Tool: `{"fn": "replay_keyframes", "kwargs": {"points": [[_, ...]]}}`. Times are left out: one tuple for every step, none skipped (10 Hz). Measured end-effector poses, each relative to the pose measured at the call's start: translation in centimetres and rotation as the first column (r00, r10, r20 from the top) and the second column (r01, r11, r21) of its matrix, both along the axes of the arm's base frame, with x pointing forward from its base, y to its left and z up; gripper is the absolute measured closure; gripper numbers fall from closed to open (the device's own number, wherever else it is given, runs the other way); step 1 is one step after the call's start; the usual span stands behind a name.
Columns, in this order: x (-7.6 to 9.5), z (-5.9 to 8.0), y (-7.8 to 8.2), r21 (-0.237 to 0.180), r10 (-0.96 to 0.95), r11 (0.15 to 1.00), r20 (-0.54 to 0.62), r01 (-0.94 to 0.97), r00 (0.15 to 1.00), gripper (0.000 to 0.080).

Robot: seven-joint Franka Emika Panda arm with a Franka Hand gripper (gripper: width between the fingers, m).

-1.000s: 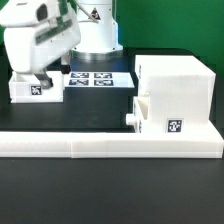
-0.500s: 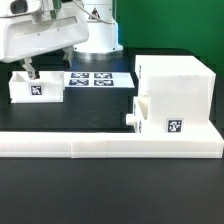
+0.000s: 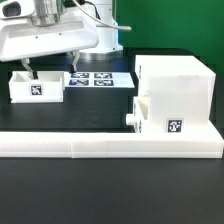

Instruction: Assemble drawer

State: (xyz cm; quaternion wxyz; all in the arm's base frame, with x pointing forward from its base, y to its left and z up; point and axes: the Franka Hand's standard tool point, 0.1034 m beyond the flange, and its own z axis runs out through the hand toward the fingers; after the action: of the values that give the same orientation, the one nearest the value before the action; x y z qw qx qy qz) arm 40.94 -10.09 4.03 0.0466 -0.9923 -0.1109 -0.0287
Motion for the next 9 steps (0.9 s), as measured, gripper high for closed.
{"fn": "replay_keyframes", "kwargs": {"points": [[-0.4, -0.3, 0.2, 0.003, -0.055, 0.998, -0.01, 0.055, 0.998, 0.015], [-0.5, -0.6, 0.5, 0.005, -0.141, 0.99, -0.018, 0.141, 0.99, 0.015], [-0.8, -1.1, 0.6, 0.005, -0.174, 0.985, -0.02, 0.174, 0.985, 0.015], [-1.0, -1.6, 0.7, 0.005, -0.199, 0.98, -0.021, 0.199, 0.98, 0.015], [-1.2, -2.2, 0.9, 0.006, -0.22, 0.975, -0.022, 0.22, 0.975, 0.015], [-1.4, -2.7, 1.0, 0.005, -0.204, 0.979, -0.019, 0.204, 0.979, 0.015], [-1.7, -3.1, 1.2, 0.004, -0.189, 0.982, -0.02, 0.189, 0.982, 0.015], [-2.1, -3.3, 1.5, 0.004, -0.164, 0.986, -0.025, 0.164, 0.986, 0.015], [-2.4, -3.4, 1.7, 0.005, -0.153, 0.988, -0.03, 0.153, 0.988, 0.015]]}}
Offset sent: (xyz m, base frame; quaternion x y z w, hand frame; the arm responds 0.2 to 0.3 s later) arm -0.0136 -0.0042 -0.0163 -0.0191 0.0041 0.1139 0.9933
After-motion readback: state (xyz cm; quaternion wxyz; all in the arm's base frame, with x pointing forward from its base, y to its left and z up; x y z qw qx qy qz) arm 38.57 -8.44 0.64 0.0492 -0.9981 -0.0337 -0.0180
